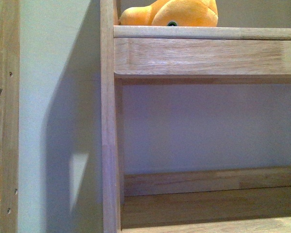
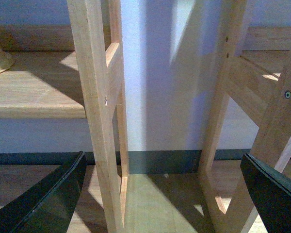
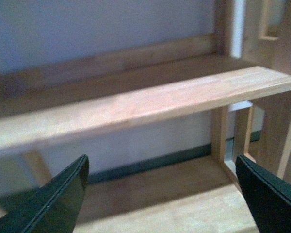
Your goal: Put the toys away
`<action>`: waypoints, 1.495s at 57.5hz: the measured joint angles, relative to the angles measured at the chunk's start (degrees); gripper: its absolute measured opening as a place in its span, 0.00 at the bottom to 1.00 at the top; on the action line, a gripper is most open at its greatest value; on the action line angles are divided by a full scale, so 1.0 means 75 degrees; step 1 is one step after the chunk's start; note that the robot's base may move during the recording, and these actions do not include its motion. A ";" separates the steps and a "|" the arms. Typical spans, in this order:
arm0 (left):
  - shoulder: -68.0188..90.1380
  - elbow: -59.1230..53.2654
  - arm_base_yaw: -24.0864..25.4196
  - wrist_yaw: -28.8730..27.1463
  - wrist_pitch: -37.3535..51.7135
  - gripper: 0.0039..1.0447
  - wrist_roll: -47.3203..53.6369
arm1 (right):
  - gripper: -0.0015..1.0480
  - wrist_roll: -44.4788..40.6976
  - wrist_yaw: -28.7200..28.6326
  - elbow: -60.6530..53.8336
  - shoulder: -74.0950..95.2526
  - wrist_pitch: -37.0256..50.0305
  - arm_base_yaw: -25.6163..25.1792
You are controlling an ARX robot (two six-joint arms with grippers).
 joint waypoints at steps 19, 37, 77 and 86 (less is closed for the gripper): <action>0.0000 0.0000 0.0000 -0.0006 0.0000 0.94 0.0000 | 0.28 -0.0539 0.1064 -0.0163 -0.0283 -0.0111 0.1329; 0.0000 0.0000 0.0000 0.0000 0.0000 0.94 0.0000 | 0.03 -0.0589 0.1093 -0.0542 -0.0664 -0.0087 0.1361; 0.0000 0.0000 0.0000 -0.0003 0.0000 0.94 -0.0003 | 0.52 -0.0597 0.1093 -0.0542 -0.0685 -0.0085 0.1361; 0.0000 0.0000 0.0000 -0.0003 0.0000 0.94 -0.0003 | 0.72 -0.0597 0.1093 -0.0542 -0.0685 -0.0085 0.1361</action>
